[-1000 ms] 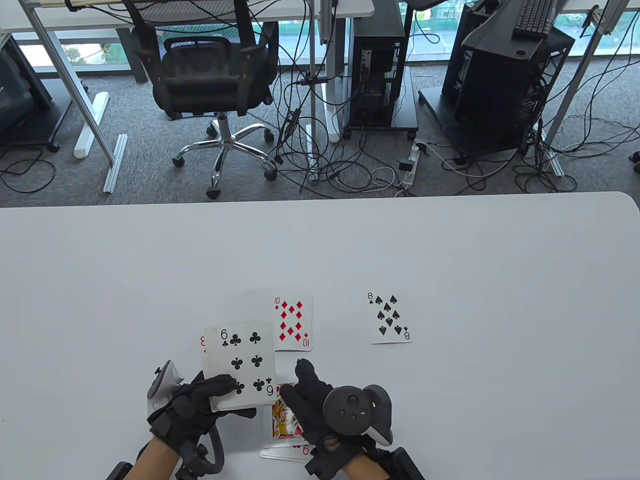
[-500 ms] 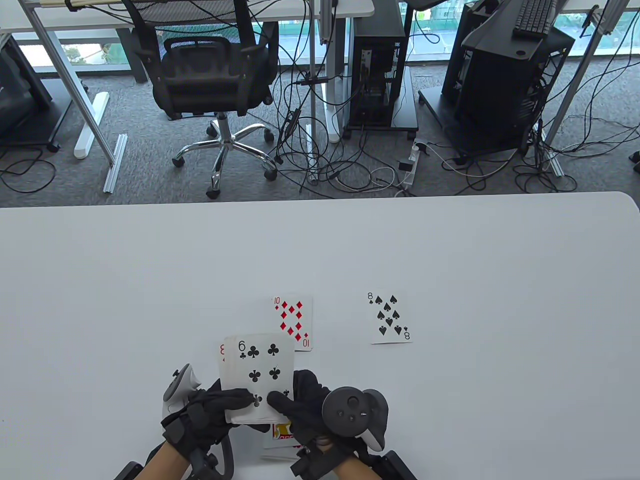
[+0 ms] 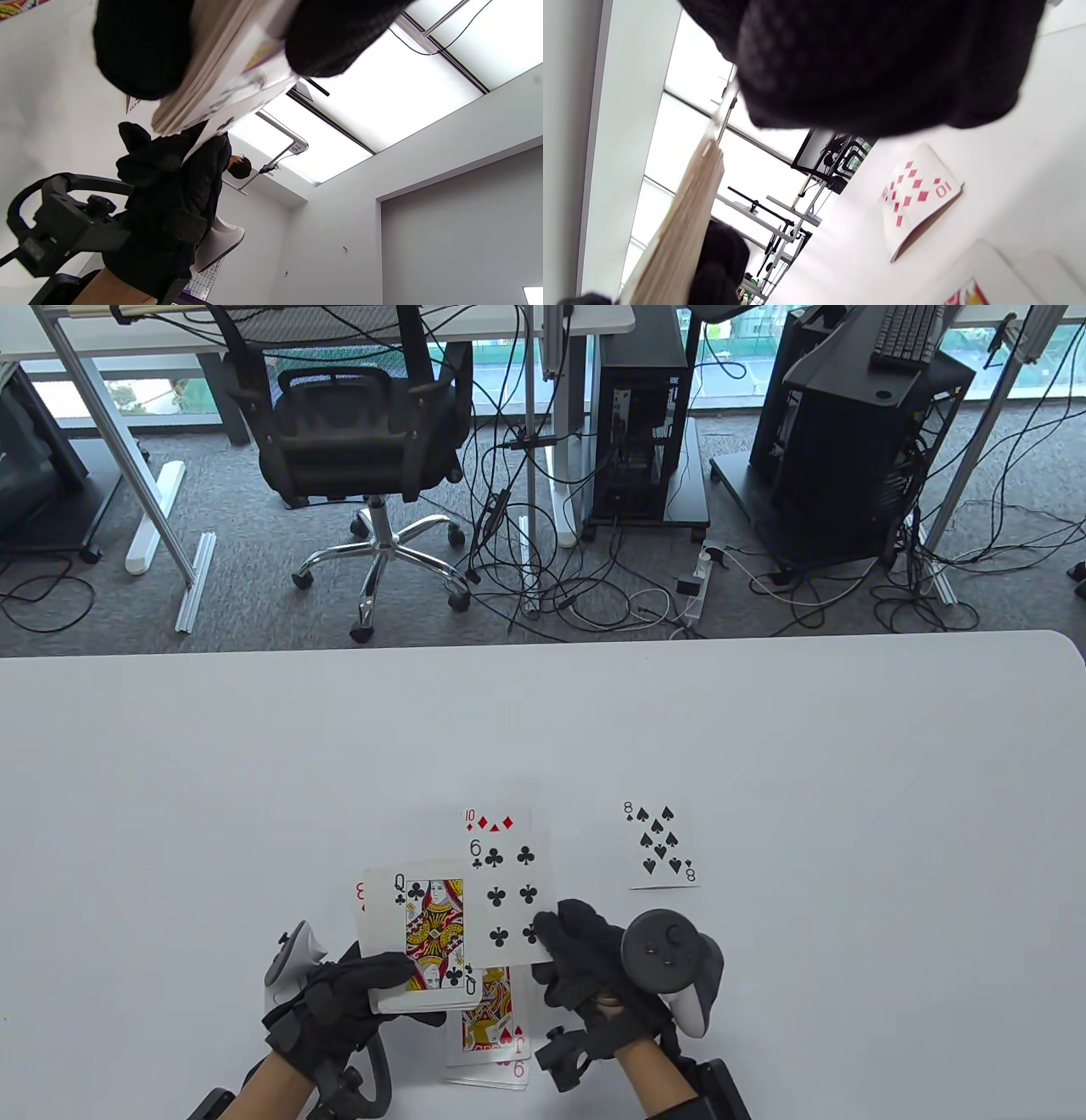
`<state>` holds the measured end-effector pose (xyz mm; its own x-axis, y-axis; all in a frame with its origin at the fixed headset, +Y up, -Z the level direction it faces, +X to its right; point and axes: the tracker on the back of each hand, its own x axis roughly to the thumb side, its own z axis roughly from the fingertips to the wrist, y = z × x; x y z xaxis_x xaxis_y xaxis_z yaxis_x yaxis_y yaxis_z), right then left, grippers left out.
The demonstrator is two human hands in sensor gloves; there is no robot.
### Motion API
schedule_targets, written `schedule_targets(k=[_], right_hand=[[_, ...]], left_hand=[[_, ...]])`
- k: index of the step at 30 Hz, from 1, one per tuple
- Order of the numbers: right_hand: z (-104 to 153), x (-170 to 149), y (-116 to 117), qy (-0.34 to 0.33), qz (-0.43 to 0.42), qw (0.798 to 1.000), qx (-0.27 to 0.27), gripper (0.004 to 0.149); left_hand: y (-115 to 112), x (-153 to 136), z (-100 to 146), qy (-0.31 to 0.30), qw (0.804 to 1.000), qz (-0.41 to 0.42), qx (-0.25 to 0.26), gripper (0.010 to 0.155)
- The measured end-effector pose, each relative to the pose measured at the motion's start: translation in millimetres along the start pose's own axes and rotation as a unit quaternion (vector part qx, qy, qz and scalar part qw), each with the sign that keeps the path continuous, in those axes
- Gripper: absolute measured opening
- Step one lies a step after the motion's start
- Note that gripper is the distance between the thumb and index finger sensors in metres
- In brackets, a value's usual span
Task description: Playing card suit sorting
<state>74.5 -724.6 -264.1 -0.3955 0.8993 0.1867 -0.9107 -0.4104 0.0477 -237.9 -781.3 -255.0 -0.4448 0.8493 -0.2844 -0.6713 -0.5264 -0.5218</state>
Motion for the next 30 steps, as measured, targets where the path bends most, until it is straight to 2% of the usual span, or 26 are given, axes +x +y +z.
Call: schedule_targets(k=[3, 4, 7, 10, 12, 15, 19, 23, 26, 28, 30], right_hand=[[-2, -12, -29, 0.038, 0.054, 0.998, 0.007, 0.04], [-3, -20, -40, 0.068, 0.095, 0.993, 0.028, 0.04], [7, -37, -61, 0.126, 0.184, 0.972, 0.07, 0.04], [21, -50, -73, 0.186, 0.229, 0.95, 0.099, 0.04], [28, -55, -77, 0.205, 0.281, 0.932, 0.105, 0.04], [33, -61, -75, 0.223, 0.373, 0.89, 0.136, 0.041], [37, -69, -58, 0.245, 0.466, 0.829, 0.189, 0.042], [35, -68, -46, 0.228, 0.528, 0.795, 0.194, 0.045], [32, -65, -39, 0.221, 0.577, 0.753, 0.228, 0.047], [30, -62, -36, 0.231, 0.592, 0.735, 0.238, 0.05], [26, -57, -36, 0.238, 0.6, 0.727, 0.233, 0.052]], left_hand=[[4, 3, 1, -0.011, 1.0, 0.01, 0.007, 0.068], [5, 4, 1, -0.015, 1.0, 0.013, 0.01, 0.068], [7, 6, 3, -0.018, 0.999, 0.011, 0.024, 0.068], [10, 8, 4, -0.021, 0.999, 0.007, 0.029, 0.068], [12, 8, 4, -0.023, 0.999, 0.01, 0.033, 0.067], [13, 7, 5, -0.023, 0.999, 0.013, 0.038, 0.068], [13, 8, 5, -0.021, 0.999, 0.01, 0.04, 0.067], [15, 8, 6, -0.023, 0.999, 0.008, 0.042, 0.068], [15, 7, 6, -0.022, 0.999, 0.008, 0.044, 0.068], [14, 7, 6, -0.02, 0.999, 0.008, 0.042, 0.067], [15, 7, 6, -0.02, 0.999, 0.007, 0.04, 0.067]])
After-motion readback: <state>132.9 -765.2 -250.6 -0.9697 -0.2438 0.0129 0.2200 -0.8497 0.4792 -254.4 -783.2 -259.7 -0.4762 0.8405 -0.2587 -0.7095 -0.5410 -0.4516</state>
